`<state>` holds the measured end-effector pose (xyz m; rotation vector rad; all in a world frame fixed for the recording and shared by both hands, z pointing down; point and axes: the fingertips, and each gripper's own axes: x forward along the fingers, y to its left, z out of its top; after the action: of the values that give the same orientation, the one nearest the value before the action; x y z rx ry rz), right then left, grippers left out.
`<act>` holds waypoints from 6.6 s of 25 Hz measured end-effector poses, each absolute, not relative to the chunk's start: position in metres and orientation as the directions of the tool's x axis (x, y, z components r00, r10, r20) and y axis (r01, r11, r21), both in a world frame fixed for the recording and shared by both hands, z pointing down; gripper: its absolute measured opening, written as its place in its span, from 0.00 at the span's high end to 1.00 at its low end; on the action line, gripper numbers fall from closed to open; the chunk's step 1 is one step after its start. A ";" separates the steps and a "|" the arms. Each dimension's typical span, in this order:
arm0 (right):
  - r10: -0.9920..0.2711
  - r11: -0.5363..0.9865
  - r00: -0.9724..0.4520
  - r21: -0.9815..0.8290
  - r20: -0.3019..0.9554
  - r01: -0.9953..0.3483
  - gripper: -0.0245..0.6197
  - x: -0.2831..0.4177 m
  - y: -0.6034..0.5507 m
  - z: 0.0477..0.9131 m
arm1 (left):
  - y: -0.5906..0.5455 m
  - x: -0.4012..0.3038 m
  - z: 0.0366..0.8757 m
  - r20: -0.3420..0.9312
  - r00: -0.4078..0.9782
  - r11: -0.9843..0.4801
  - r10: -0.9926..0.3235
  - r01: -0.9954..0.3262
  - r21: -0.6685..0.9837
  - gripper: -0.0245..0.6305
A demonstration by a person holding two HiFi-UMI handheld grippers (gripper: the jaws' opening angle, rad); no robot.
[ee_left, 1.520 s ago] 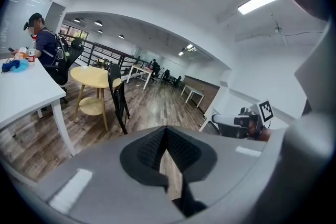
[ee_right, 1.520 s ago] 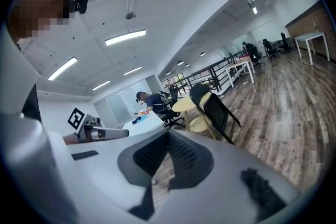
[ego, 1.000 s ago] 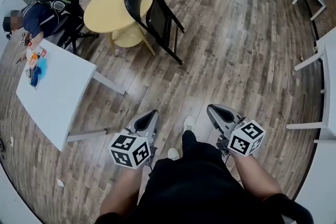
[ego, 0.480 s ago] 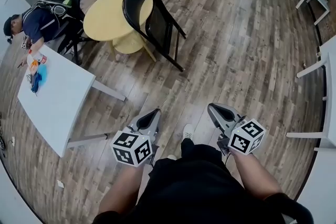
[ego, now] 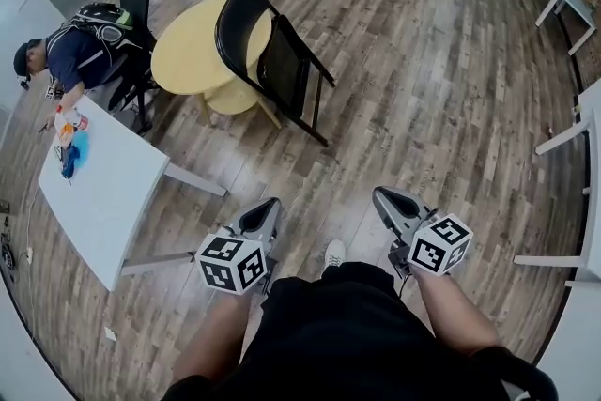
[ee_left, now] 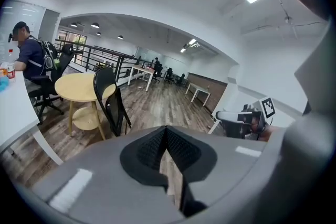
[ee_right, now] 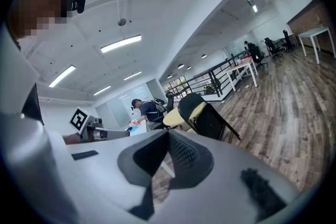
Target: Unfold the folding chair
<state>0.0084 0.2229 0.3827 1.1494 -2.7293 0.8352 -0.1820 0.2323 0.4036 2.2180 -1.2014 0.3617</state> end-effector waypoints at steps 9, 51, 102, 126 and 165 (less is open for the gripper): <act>-0.655 0.565 -0.718 -0.478 0.235 -0.672 0.97 0.047 0.196 0.389 | 0.202 -0.165 0.395 0.507 0.512 -0.408 -0.693 -0.859 0.308 0.95; -0.691 0.490 -0.656 -0.471 0.303 -0.733 0.97 0.032 0.097 0.427 | 0.086 -0.193 0.434 0.502 0.560 -0.451 -0.659 -0.828 0.332 0.95; -0.721 0.466 -0.560 -0.312 0.409 -0.828 0.97 -0.118 -0.214 0.420 | -0.372 -0.429 0.519 0.592 0.303 -0.254 -0.747 -0.953 0.167 0.65; -0.739 0.438 -0.559 -0.362 0.377 -0.823 0.97 -0.010 -0.244 0.436 | -0.401 -0.413 0.548 0.729 0.144 -0.056 -0.669 -0.988 0.143 0.71; -0.416 0.497 -0.729 -0.535 0.544 -0.683 0.80 -0.054 -0.258 0.582 | -0.369 -0.229 0.476 0.661 0.225 -0.068 -0.716 -0.965 0.254 0.75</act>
<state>-0.0539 -0.2577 0.5816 0.9192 -2.4019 1.0839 -0.2290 -0.3685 0.4764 1.8444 -1.5508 0.4831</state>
